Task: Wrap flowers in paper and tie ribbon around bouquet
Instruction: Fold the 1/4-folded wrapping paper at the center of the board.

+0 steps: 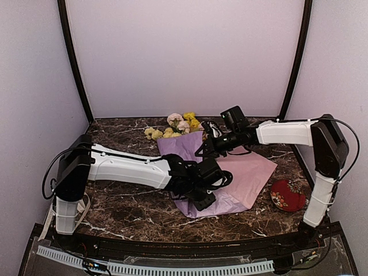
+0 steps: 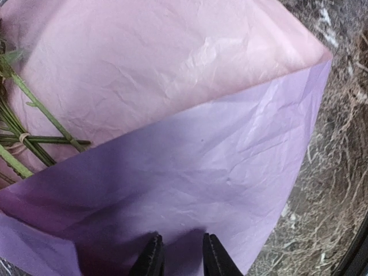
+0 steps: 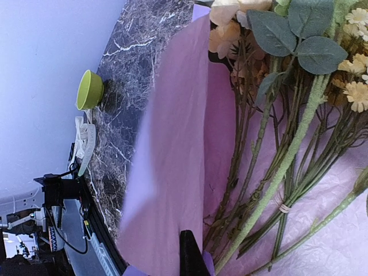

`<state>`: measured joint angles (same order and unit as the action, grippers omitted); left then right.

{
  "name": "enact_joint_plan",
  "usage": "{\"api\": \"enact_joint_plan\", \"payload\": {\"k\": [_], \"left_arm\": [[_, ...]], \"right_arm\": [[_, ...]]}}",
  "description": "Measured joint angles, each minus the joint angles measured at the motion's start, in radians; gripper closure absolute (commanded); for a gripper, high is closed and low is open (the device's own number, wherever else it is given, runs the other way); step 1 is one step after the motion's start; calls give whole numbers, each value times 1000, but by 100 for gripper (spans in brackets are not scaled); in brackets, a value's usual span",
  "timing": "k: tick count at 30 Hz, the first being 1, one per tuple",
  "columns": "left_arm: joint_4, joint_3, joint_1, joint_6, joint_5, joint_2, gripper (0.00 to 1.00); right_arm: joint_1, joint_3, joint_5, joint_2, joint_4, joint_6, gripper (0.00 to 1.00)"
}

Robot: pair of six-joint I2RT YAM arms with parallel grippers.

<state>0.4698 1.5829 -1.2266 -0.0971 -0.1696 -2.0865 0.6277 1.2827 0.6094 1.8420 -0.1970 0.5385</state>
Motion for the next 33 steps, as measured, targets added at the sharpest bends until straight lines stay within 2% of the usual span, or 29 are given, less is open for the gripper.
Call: {"api": "enact_joint_plan", "payload": {"k": [14,22,29,31,33], "left_arm": [[-5,-79,0,76,15,-20,76],[-30,-82,-1,101,70,-3,57],[-143,-151,-7,100,135,171,45],[-179,-192,-7,86,135,255,45],[-219,-247,-4,62,121,343,49]], "right_arm": [[-129,51,24,32,-96,-45,100],[-151,52,42,106,-95,-48,100],[-151,42,53,106,-76,-47,100],[-151,41,53,106,-72,-44,100],[-151,41,54,106,-66,-43,100]]}}
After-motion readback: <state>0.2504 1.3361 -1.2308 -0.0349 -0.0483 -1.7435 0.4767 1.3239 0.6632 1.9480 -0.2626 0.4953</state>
